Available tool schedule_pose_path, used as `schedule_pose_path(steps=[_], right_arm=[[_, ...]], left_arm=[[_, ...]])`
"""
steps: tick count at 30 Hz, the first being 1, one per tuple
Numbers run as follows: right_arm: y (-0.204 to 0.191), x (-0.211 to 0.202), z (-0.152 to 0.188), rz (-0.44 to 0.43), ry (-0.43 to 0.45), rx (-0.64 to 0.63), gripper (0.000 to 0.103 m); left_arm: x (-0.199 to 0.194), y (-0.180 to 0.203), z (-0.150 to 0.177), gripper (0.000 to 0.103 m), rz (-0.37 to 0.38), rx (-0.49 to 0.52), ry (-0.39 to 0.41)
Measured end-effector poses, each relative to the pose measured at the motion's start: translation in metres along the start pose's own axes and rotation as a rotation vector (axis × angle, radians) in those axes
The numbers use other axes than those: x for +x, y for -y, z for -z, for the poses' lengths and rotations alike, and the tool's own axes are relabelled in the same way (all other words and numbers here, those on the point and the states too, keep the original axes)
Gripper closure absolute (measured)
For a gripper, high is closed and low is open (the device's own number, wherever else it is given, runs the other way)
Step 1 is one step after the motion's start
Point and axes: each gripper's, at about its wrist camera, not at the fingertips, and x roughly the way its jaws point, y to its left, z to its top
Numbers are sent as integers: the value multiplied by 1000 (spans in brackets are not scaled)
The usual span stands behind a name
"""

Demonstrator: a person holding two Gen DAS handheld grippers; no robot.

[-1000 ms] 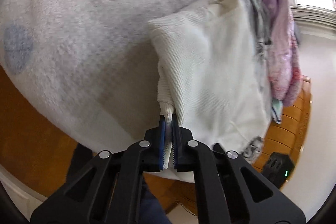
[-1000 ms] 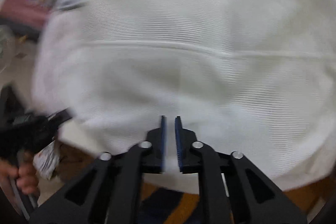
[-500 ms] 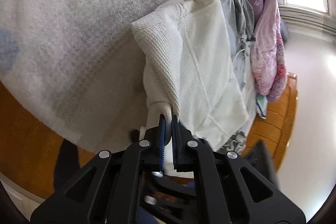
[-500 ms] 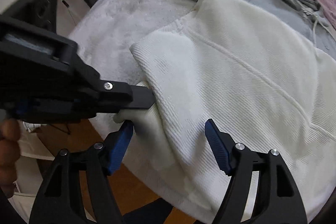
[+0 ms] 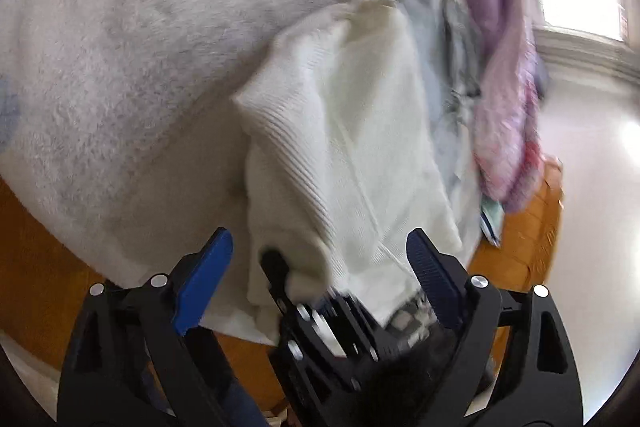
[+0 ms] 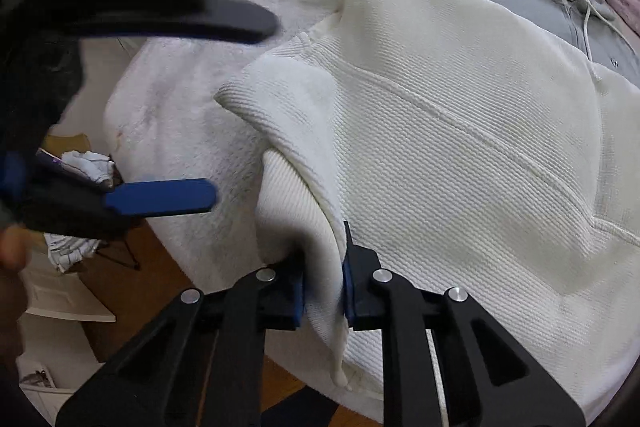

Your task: Fold large clothes

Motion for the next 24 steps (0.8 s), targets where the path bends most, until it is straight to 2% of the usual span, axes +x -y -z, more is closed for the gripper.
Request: schedule_pose_path(steps=[2, 4, 5, 6, 7, 9, 12, 15, 17, 20, 24], right_arm=[[3, -5, 0, -17, 6, 15, 91], [10, -13, 1, -29, 13, 49, 93], [14, -17, 2, -33, 17, 66, 93], [18, -20, 3, -44, 22, 85, 94], [23, -26, 4, -60, 32, 112, 95], [36, -37, 4, -83, 52, 165, 96], [62, -65, 7, -115, 99, 251, 96], [96, -103, 17, -153, 163, 376, 96], [119, -129, 27, -164, 203, 447, 96], [157, -164, 50, -165, 251, 556, 96], [207, -202, 96, -135, 303, 703, 96]], left_arm=[[15, 2, -10, 15, -51, 0, 16], [26, 10, -17, 27, -117, 23, 35], [30, 17, -19, 47, -139, 49, 50], [32, 26, -19, 75, -178, 86, 79], [34, 39, -17, 80, -244, 135, 102], [37, 64, -3, 89, -277, 223, 136], [37, 110, 30, 92, -340, 406, 187], [37, 151, 65, 93, -320, 514, 218], [43, 186, 98, 92, -277, 604, 221], [63, 225, 142, 92, -249, 715, 190], [116, 270, 206, 92, -209, 881, 98]])
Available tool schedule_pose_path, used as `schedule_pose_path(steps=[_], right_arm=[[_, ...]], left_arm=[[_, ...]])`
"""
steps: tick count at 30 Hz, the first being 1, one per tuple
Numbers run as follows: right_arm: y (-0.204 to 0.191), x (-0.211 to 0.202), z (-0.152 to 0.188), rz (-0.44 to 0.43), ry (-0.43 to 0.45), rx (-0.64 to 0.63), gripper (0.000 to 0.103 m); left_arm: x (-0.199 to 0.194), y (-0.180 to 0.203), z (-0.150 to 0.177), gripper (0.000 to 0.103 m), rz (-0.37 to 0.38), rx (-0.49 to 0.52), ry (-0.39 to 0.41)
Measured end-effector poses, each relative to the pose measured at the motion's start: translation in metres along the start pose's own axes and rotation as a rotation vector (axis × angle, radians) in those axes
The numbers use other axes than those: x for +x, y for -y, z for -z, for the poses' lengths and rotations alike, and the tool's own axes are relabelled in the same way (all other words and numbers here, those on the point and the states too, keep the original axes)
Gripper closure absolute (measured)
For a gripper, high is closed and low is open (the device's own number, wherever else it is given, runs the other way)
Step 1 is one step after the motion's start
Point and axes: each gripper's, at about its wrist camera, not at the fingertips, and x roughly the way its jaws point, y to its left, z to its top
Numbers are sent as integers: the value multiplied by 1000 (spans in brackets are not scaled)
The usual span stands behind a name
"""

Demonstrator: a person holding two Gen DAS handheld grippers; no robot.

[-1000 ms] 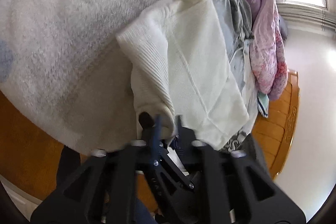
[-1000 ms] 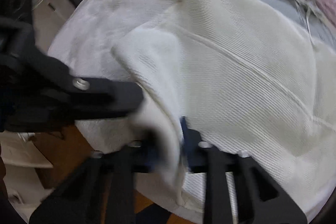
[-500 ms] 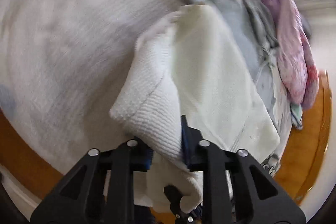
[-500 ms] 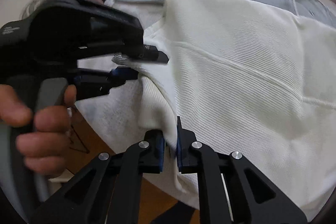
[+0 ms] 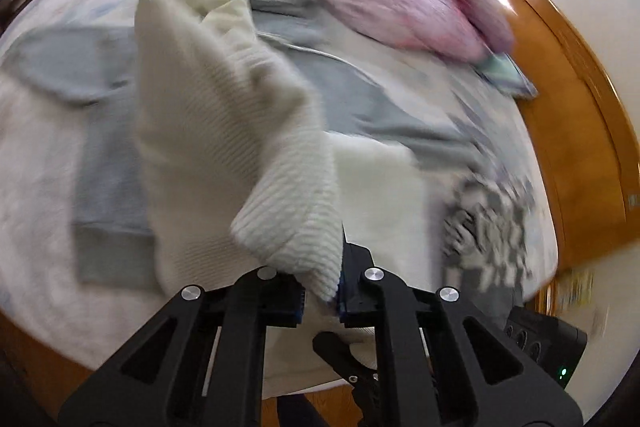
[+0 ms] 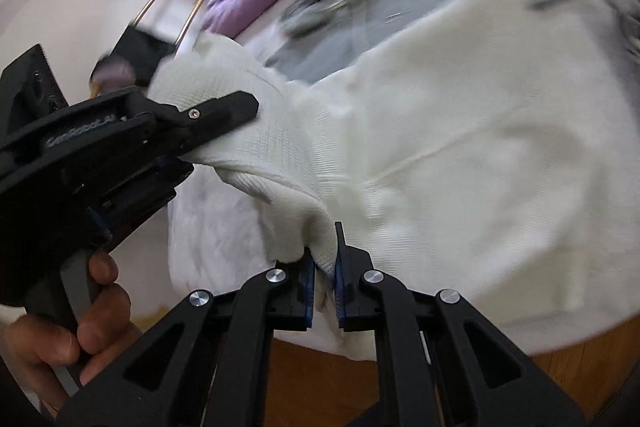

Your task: Fold large clothes

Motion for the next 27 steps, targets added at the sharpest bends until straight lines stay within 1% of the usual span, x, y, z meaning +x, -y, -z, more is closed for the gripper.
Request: schedule_pose_path(steps=[1, 2, 3, 4, 5, 6, 8, 9, 10, 11, 12, 13, 14, 15, 16, 18, 19, 20, 21, 22, 23, 24, 26, 27], right_arm=[[10, -7, 0, 11, 11, 23, 96], [29, -17, 1, 38, 24, 61, 96], [42, -22, 2, 60, 28, 86, 96], [59, -26, 5, 89, 28, 127, 96], [72, -27, 8, 98, 21, 173, 96], [93, -25, 14, 85, 9, 259, 96], [120, -15, 24, 84, -17, 359, 95], [129, -9, 27, 99, -32, 373, 95], [137, -2, 30, 109, -47, 386, 95], [143, 3, 32, 108, -56, 409, 95], [150, 6, 34, 100, -58, 447, 94], [157, 10, 36, 94, -65, 479, 94], [159, 12, 36, 93, -75, 489, 93], [161, 13, 36, 91, -78, 503, 93], [163, 11, 37, 90, -81, 512, 91], [163, 7, 36, 95, -104, 505, 90], [161, 3, 34, 112, -126, 491, 87], [160, -3, 32, 123, -135, 482, 86], [159, -12, 29, 137, -133, 461, 84], [155, -22, 25, 168, -143, 422, 84], [153, -29, 13, 200, -145, 391, 84], [147, -42, 5, 230, -130, 344, 84], [132, -62, -11, 235, -93, 254, 84], [117, -69, -25, 223, -66, 192, 85]], left_arm=[[10, 16, 1, 92, 17, 23, -18], [25, 37, 6, 92, 40, 58, -49], [35, 48, 9, 92, 50, 74, -65], [54, 63, 17, 92, 67, 101, -104], [71, 73, 21, 92, 73, 117, -138], [95, 86, 28, 92, 72, 133, -195], [126, 93, 38, 90, 46, 136, -261], [138, 93, 41, 86, 37, 133, -282], [152, 92, 45, 85, 41, 120, -321], [156, 90, 47, 80, 31, 104, -338], [160, 89, 47, 77, 29, 81, -364], [158, 89, 47, 65, 59, 70, -365], [154, 89, 47, 38, 76, 66, -348], [142, 89, 44, 30, 85, 64, -300], [133, 87, 41, 29, 121, 65, -274], [118, 83, 37, 29, 186, 50, -274], [104, 74, 31, 28, 197, 32, -241], [96, 66, 27, 24, 179, 22, -209], [88, 54, 22, 21, 129, 1, -169], [80, 34, 16, 21, 63, -41, -124], [76, 16, 12, 21, 18, -79, -96], [76, -8, 9, 21, -66, -127, -78], [84, -45, 7, 22, -171, -189, -95], [87, -62, 8, 22, -197, -224, -102]])
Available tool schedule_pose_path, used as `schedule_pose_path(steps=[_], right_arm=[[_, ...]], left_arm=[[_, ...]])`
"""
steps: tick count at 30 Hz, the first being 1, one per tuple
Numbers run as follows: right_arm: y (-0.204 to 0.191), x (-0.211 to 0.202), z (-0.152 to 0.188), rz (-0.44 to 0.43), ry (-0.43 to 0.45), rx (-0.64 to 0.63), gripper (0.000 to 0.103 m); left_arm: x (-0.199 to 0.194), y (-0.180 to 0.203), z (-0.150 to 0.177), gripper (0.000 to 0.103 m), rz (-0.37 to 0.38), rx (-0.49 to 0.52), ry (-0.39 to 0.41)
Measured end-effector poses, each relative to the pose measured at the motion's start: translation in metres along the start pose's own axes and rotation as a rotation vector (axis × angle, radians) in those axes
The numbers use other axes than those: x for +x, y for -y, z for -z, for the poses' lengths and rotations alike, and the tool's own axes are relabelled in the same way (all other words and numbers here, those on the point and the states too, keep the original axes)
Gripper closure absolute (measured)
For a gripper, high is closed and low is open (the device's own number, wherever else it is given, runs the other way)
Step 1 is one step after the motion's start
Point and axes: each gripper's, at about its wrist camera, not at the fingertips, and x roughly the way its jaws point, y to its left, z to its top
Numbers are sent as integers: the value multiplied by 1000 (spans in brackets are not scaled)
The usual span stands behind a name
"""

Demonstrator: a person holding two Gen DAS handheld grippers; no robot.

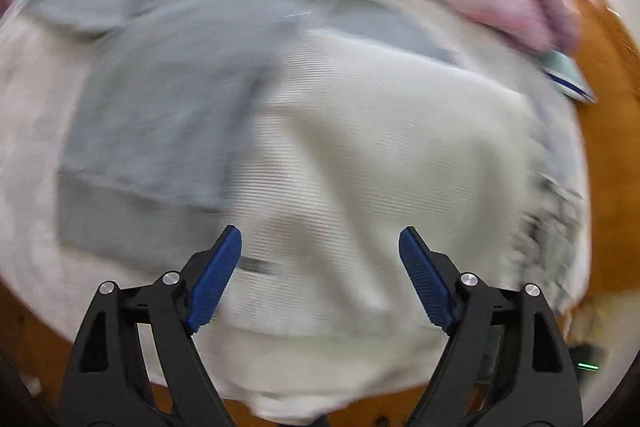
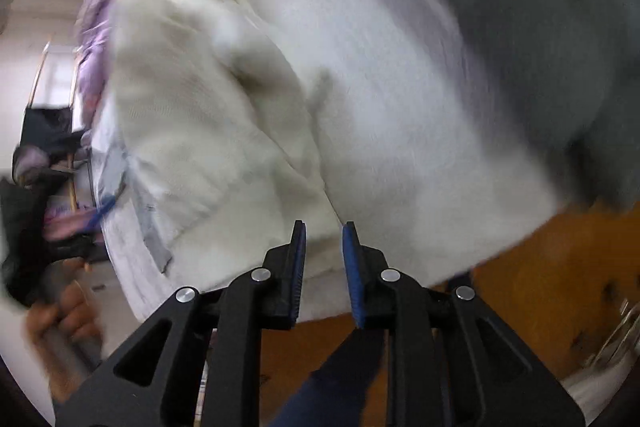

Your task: Fold large clothes

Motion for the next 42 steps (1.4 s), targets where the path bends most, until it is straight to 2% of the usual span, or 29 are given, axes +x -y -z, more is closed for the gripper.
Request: schedule_pose_path(steps=[3, 5, 8, 9, 10, 12, 14, 17, 19, 23, 29, 32, 35, 38, 39, 41, 42], right_arm=[[-50, -12, -33, -79, 60, -153, 87], [-86, -7, -63, -143, 95, -239, 87], [-131, 17, -98, -147, 104, -339, 87], [-146, 32, -108, -117, 81, -377, 87], [-154, 48, -118, -42, 79, -410, 89], [-149, 82, -136, 93, 55, -437, 103], [-113, 110, -149, 152, -1, -378, 103], [-83, 125, -158, 103, -34, -275, 103], [-74, 120, -156, 74, -38, -229, 103], [-72, 114, -146, 78, -7, -241, 103], [-76, 123, -157, 77, 8, -223, 103], [-81, 127, -159, 76, 14, -223, 103], [-81, 125, -157, 65, 30, -221, 103], [-73, 112, -153, 1, 51, -174, 103], [-71, 105, -151, -14, 59, -158, 100], [-66, 87, -141, -21, 88, -125, 99], [-61, 73, -128, -39, 100, -100, 96]], left_arm=[[25, -34, -1, 22, -17, -58, -70], [31, -41, 2, 22, -17, -41, -97], [46, -37, 12, 22, -7, -13, -140], [51, -34, 15, 22, -4, -10, -152], [56, -33, 18, 22, 2, -10, -165], [60, -33, 19, 22, 11, -16, -171], [64, -36, 19, 19, 47, -38, -181], [69, -46, 24, 18, 102, -76, -213], [70, -54, 28, 18, 134, -95, -221], [74, -83, 46, 18, 263, -223, -283], [80, -101, 61, 18, 354, -343, -313], [77, -115, 73, 18, 432, -435, -342], [62, -125, 84, 17, 465, -418, -322], [67, -129, 92, 16, 480, -408, -350], [72, -131, 98, 16, 475, -396, -373], [96, -117, 99, 17, 430, -323, -423], [103, -107, 102, 17, 424, -272, -448]])
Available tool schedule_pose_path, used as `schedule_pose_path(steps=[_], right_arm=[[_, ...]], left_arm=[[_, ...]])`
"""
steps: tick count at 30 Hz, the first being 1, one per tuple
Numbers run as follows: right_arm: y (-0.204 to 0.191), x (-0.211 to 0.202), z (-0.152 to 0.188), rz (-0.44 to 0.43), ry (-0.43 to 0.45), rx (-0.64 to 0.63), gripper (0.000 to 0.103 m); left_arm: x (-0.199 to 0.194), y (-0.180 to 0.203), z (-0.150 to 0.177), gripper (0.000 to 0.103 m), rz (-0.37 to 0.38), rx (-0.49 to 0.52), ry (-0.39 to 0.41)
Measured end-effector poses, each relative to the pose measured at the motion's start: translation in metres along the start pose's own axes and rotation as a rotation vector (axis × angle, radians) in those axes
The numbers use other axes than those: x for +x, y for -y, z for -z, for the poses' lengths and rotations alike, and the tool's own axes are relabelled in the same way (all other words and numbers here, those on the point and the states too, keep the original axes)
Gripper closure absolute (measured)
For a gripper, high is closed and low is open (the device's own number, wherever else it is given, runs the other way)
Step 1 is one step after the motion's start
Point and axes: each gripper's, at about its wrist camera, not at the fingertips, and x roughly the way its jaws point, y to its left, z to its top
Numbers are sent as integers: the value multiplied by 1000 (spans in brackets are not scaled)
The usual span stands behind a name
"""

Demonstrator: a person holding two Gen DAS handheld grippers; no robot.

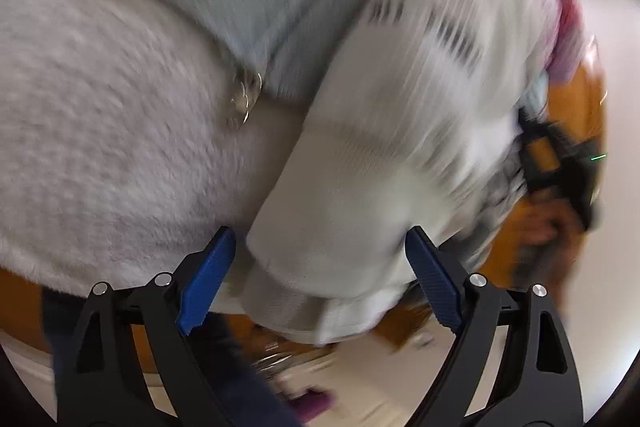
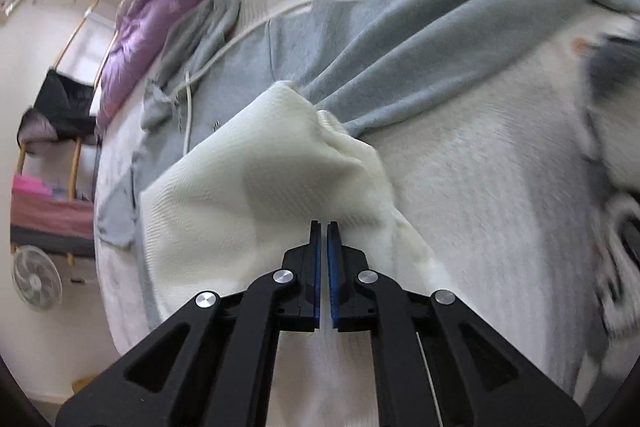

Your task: Fold large clothes

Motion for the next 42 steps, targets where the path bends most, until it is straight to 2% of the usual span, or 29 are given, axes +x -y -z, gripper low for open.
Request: schedule_pose_path(steps=[2, 4, 5, 6, 7, 9, 11, 12, 13, 15, 18, 20, 22, 24, 27, 33, 36, 39, 42], right_arm=[[5, -23, 23, -28, 23, 36, 88], [13, -45, 56, -21, 39, 86, 64], [20, -55, 79, -17, 43, 138, 58], [29, -62, 103, -24, 43, 209, 48], [38, -66, 128, -35, 36, 298, 38], [57, -69, 173, -76, 27, 480, 32], [71, -65, 218, -176, 34, 667, 27], [78, -60, 244, -229, 40, 782, 22], [81, -55, 265, -281, 47, 876, 21], [81, -45, 294, -408, 65, 1009, 20], [67, -24, 322, -576, 96, 1133, 13], [57, -13, 324, -669, 126, 1158, 12], [50, -8, 318, -724, 179, 1150, 12], [45, -5, 309, -758, 243, 1139, 11], [41, -1, 294, -813, 272, 1105, 11], [46, 0, 295, -839, 294, 1130, 11], [45, -7, 290, -854, 306, 1075, 11], [44, -8, 289, -885, 294, 1068, 11], [47, 1, 278, -850, 276, 1085, 11]], left_arm=[[9, 10, -1, 16, -32, 57, 2], [14, 14, -4, 16, -34, 69, -3], [14, 15, -6, 20, -40, 73, -6], [13, 15, -7, 34, -43, 90, -8], [12, 25, -9, 46, -77, 124, -19], [6, 38, -10, 72, -123, 174, -47], [-5, 54, -14, 76, -102, 203, -76], [-12, 58, -13, 77, -80, 207, -83], [-19, 65, -15, 77, -47, 204, -90], [-25, 76, -19, 78, 0, 190, -98], [-40, 91, -13, 78, 63, 171, -97], [-45, 99, -12, 78, 73, 173, -99], [-46, 104, -14, 78, 81, 178, -101], [-44, 104, -7, 78, 90, 171, -103], [-47, 97, -8, 78, 111, 137, -106], [-56, 89, -6, 78, 137, 110, -110], [-58, 84, -10, 78, 173, 60, -106], [-56, 83, -10, 78, 170, 57, -111], [-55, 82, -10, 78, 170, 51, -111]])
